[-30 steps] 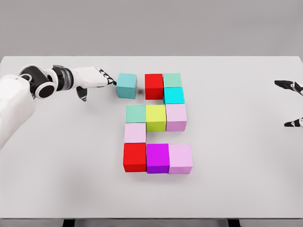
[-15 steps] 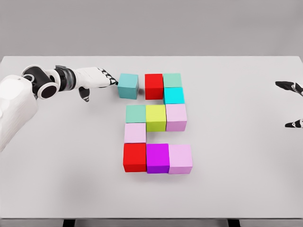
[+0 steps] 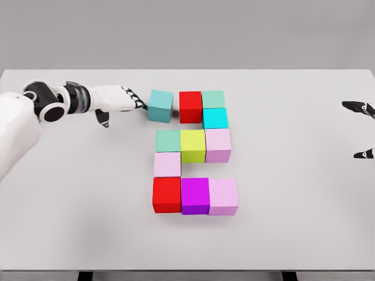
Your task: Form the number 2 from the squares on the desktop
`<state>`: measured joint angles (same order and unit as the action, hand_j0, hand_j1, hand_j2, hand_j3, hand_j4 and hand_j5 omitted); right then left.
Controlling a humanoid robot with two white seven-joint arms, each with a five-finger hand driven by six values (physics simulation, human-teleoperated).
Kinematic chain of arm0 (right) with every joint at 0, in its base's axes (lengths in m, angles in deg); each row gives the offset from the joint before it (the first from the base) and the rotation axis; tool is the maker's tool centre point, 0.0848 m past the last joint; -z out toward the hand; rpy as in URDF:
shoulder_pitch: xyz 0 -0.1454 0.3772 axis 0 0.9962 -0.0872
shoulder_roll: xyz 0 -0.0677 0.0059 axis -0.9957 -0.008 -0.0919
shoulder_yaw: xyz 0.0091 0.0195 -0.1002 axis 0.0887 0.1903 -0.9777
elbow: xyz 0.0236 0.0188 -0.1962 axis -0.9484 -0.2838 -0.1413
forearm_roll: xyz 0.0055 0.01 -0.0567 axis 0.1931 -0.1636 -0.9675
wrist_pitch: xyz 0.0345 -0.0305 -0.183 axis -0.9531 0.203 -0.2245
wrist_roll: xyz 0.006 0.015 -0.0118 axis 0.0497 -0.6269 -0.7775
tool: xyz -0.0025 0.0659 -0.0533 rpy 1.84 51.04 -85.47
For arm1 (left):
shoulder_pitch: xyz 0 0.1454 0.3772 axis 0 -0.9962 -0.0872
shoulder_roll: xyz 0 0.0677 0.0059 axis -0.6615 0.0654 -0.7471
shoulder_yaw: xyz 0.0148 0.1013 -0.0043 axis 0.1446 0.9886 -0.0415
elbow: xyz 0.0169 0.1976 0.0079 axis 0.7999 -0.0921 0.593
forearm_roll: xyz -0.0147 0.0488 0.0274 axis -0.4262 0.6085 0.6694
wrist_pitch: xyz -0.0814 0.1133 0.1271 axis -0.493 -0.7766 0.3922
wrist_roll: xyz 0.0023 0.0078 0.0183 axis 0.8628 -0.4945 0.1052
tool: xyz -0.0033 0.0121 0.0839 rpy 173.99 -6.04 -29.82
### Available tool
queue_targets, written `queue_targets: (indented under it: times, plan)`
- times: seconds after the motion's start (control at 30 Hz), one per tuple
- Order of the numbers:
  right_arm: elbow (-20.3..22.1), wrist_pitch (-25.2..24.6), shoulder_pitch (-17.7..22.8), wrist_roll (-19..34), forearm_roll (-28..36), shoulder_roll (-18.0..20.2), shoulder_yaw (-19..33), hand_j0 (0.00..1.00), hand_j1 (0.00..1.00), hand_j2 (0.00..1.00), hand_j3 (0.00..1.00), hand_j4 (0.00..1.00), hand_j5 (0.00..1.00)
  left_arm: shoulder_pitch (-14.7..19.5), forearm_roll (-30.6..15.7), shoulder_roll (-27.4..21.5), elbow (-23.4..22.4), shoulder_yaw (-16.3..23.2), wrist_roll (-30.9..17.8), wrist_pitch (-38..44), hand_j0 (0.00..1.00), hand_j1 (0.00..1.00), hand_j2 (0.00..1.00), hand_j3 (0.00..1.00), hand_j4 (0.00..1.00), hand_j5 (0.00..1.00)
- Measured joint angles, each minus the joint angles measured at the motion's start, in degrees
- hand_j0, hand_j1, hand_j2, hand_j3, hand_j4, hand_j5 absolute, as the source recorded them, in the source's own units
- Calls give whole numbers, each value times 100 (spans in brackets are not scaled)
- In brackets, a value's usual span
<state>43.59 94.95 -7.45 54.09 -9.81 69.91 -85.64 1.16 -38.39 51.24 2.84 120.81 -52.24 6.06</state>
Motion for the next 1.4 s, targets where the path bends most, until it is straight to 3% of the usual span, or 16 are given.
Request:
queue_targets:
  times: [1.4]
  plan:
    - [11,0,9,0,-58,-91,7,100,100,100,100,100,100,-44,-22,-107,139,-10,0,-263,100,100,100,100,100,100]
